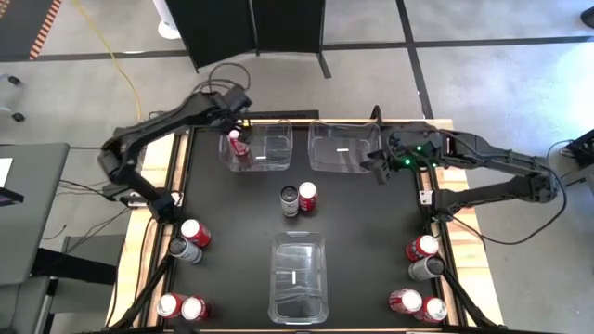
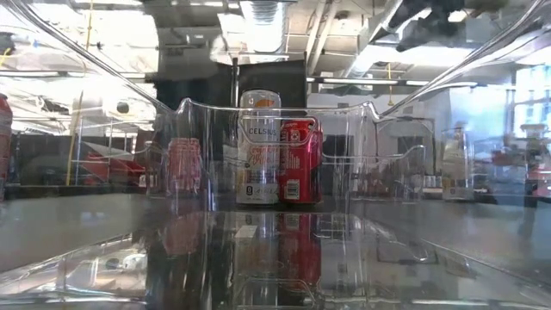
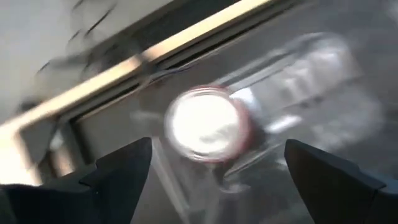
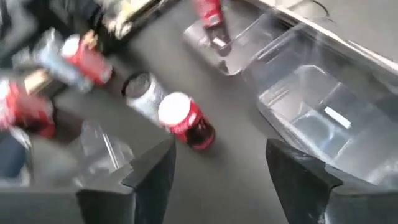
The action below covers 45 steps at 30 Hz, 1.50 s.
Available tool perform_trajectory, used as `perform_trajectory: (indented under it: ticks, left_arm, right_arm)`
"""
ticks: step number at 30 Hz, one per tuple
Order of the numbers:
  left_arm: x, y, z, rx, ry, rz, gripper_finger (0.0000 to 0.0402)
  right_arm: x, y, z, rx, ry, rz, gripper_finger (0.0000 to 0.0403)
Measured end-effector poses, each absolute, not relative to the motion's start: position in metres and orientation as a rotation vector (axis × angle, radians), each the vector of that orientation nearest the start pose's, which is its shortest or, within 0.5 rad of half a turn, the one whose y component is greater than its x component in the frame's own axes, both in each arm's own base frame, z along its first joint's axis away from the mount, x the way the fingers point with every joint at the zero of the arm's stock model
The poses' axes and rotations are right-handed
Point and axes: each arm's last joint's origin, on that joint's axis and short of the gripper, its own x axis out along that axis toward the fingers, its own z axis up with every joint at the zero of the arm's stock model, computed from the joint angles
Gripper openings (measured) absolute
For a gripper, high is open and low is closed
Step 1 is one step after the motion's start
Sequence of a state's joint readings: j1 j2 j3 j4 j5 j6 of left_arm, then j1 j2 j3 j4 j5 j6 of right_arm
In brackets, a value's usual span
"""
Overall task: Sort soda cans
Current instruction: Put the red white soda can into the left transparent bin
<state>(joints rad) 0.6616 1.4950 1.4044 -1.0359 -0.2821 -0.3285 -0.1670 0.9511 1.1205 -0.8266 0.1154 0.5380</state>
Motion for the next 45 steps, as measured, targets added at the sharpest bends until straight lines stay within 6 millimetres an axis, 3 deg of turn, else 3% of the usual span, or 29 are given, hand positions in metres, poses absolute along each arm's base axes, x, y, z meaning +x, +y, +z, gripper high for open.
perform_trajectory:
  ticks: [3,9,13,19,28,39,45]
  left_arm:
    - [0.226,0.158,0.344,-0.399,0.895,0.829,0.0363]
    - [0.233,0.105,0.38,-0.204,0.712,0.577,0.0364]
    - [0.236,0.076,0.388,-0.132,0.677,0.459,0.0364]
    - [0.242,0.05,0.388,-0.069,0.69,0.348,0.0364]
    - [0.244,0.04,0.387,-0.166,0.679,0.35,0.0364]
    - [0.243,0.04,0.386,-0.191,0.684,0.36,0.0364]
    - [0.247,0.04,0.382,-0.17,0.715,0.354,0.0364]
  right_arm:
    - [0.186,-0.023,0.349,0.369,0.608,-0.339,0.0277]
    - [0.238,-0.005,0.319,0.056,0.537,-0.142,0.0278]
    - [0.265,-0.001,0.3,-0.013,0.578,-0.101,0.0279]
    - [0.289,-0.002,0.277,0.013,0.619,-0.041,0.0304]
    - [0.312,-0.02,0.24,0.016,0.725,-0.088,0.0395]
    - [0.334,-0.031,0.21,0.038,0.738,-0.118,0.0398]
    - [0.338,-0.033,0.191,0.077,0.811,-0.138,0.0363]
